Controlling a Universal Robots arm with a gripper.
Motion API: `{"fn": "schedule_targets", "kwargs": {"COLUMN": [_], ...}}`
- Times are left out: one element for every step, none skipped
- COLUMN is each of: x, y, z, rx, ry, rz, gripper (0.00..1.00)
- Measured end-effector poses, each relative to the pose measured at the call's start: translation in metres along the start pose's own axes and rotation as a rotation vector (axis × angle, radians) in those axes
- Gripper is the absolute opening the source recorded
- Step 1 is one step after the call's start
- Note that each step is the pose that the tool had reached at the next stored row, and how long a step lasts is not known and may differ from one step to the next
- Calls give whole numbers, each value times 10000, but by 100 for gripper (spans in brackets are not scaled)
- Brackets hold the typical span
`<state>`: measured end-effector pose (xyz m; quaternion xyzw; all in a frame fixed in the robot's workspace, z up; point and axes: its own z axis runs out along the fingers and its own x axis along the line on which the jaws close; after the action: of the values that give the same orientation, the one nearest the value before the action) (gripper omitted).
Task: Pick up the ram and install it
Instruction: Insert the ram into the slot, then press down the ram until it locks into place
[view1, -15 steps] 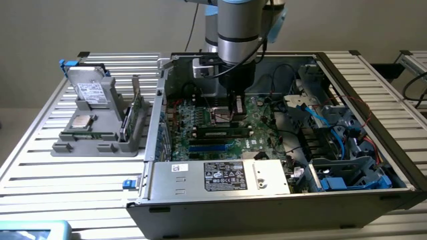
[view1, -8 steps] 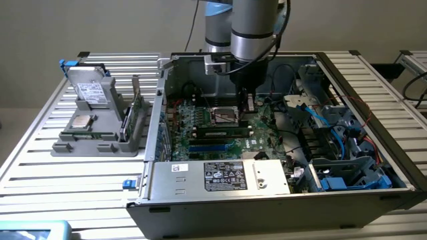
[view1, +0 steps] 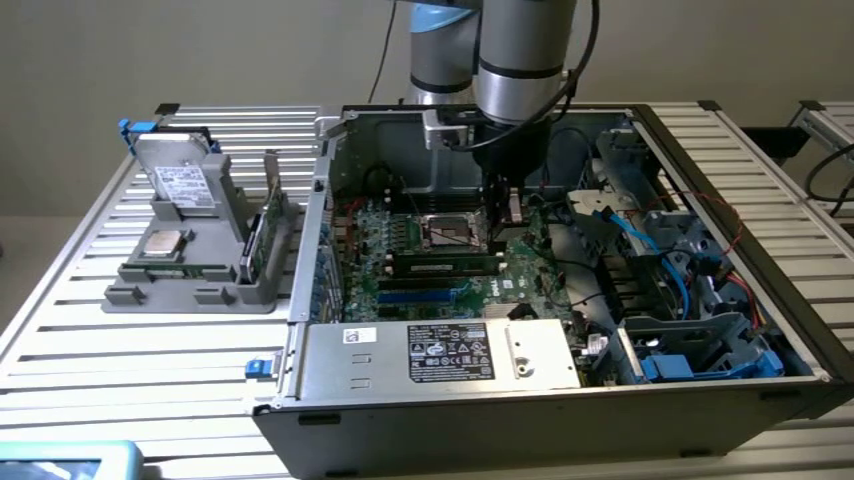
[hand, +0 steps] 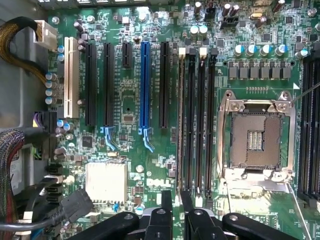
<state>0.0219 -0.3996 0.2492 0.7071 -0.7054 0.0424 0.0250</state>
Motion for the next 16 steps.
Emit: {"fn": "schedule_targets", "kwargs": {"x": [1,1,2,3,4,5,5,6,7,7,7,8,8,7,3,0], "y": [0,0,0,0,0,0,0,0,0,0,0,2,5,12,22,31], "z": [0,0,0,0,1,1,1,1,1,1,2,2,5,11,17,24], "rx": [0,0,0,0,-1,0,0,0,-1,0,0,0,-1,-1,-3,-8], "ry": [-28,-54,-80,-106,-133,-160,-187,-214,-241,-245,-247,-247,-240,-213,-178,-145], "rz": [1,1,2,2,3,4,5,5,6,6,7,7,6,9,11,12], "gripper": [21,21,21,21,21,21,19,12,12,11,11,11,11,11,11,11]}}
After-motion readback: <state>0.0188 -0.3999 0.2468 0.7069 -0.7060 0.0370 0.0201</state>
